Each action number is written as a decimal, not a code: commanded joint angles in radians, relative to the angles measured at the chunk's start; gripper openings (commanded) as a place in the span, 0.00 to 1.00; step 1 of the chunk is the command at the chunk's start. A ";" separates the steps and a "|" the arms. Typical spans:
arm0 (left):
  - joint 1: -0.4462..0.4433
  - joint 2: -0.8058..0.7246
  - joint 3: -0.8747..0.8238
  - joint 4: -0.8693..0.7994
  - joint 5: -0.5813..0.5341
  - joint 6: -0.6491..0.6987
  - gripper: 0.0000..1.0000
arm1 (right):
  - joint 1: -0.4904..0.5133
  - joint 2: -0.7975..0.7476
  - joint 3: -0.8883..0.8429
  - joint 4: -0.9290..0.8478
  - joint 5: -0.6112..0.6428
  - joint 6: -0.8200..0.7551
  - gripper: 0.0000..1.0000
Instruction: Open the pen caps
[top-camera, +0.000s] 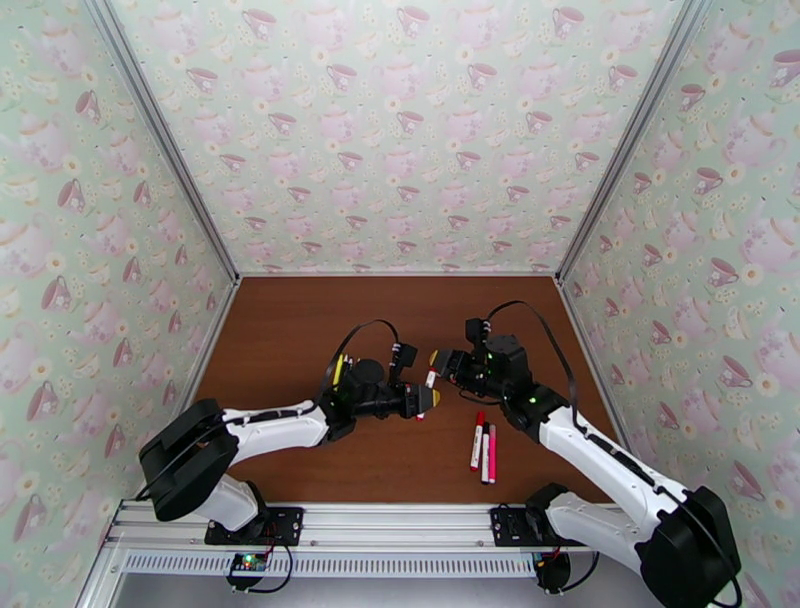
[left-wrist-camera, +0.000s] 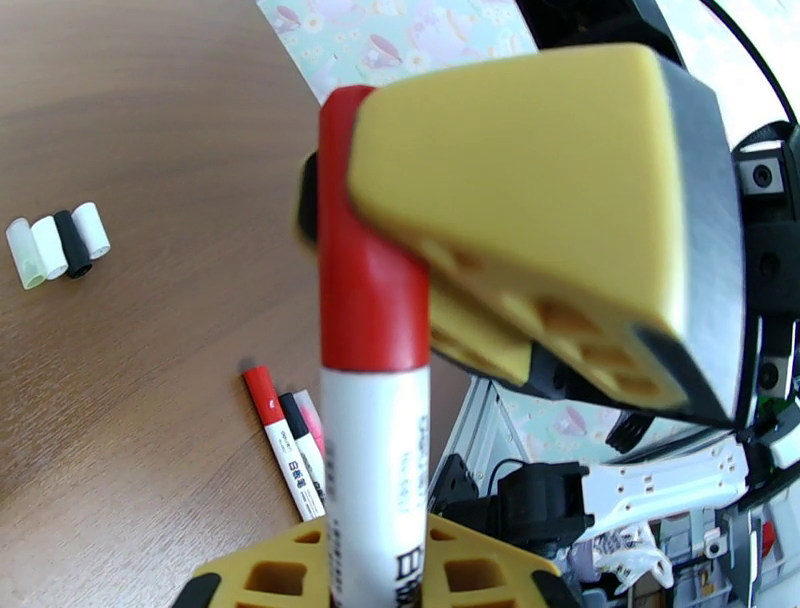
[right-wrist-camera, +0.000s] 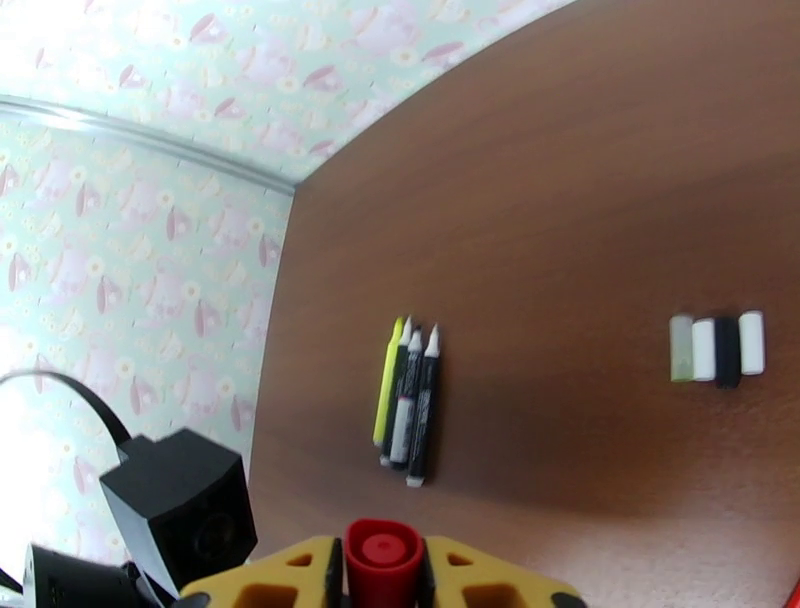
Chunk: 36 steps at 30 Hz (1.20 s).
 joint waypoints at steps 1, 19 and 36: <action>-0.002 -0.034 0.002 -0.004 0.068 0.053 0.05 | 0.007 0.007 0.047 -0.009 -0.076 -0.021 0.34; -0.002 -0.061 0.006 -0.066 0.072 0.087 0.04 | 0.006 0.023 0.098 -0.081 -0.094 -0.060 0.19; -0.103 -0.137 0.069 -0.417 -0.208 0.266 0.01 | -0.072 -0.017 0.149 -0.171 0.014 -0.029 0.08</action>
